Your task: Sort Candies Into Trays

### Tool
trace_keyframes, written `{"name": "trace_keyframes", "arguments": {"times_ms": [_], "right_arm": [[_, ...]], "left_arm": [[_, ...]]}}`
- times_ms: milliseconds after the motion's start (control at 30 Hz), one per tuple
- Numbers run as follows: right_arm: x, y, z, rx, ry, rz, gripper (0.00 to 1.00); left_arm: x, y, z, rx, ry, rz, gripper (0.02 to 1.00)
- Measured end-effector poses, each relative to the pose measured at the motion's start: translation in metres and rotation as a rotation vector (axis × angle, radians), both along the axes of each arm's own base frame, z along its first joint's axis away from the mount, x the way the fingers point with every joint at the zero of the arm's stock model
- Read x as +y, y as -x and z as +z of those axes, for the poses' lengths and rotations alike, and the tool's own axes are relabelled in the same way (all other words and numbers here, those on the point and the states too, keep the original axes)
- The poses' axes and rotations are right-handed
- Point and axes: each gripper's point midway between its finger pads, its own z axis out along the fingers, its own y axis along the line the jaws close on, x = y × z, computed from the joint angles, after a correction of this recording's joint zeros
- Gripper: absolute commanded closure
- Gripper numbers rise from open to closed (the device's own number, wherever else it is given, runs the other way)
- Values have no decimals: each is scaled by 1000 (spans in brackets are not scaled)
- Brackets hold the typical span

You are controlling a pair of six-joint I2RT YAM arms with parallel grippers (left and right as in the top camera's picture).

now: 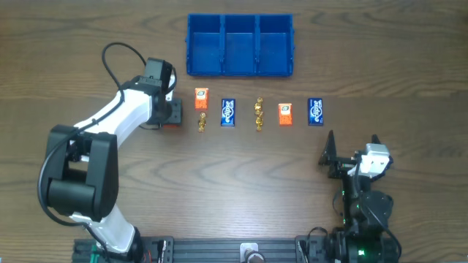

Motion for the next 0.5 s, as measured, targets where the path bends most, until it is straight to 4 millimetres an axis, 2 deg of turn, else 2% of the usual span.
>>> {"name": "trace_keyframes", "arguments": {"times_ms": [167,400,467,500], "right_arm": [[0,0,0,0,0,0,1],[0,0,0,0,0,0,1],[0,0,0,0,0,0,1],[0,0,0,0,0,0,1]], "left_arm": [[-2,-2,1,-13,-14,4,735],[-5,0,2,-8,-25,29,761],[-4,3,7,22,-31,53,772],[-4,2,18,41,-38,72,785]]}}
